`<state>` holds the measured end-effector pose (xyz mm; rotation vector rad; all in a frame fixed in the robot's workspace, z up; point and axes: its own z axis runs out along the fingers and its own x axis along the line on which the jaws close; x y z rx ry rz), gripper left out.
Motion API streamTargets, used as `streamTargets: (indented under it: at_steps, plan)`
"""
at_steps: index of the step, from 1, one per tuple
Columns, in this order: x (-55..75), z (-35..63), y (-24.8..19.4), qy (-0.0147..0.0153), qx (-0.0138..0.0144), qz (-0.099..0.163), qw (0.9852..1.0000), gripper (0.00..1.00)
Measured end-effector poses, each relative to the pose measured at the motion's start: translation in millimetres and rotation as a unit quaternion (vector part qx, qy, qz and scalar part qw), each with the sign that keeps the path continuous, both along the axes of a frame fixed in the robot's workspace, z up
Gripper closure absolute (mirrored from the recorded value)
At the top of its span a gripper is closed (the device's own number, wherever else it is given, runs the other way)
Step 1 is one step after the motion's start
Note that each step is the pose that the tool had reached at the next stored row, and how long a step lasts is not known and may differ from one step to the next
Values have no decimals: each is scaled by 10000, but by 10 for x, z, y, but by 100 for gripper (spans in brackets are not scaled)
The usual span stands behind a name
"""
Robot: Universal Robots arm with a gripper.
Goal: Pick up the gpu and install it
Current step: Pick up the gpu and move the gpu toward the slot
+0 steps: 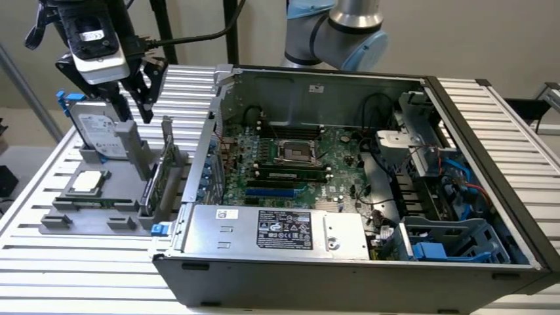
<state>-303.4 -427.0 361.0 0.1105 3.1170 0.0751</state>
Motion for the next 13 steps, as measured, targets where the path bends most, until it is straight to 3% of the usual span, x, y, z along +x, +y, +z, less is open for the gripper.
streamTargets:
  at_steps: [13]
  plan:
    - [-62,-235,-14,0,0,0,10000,58]
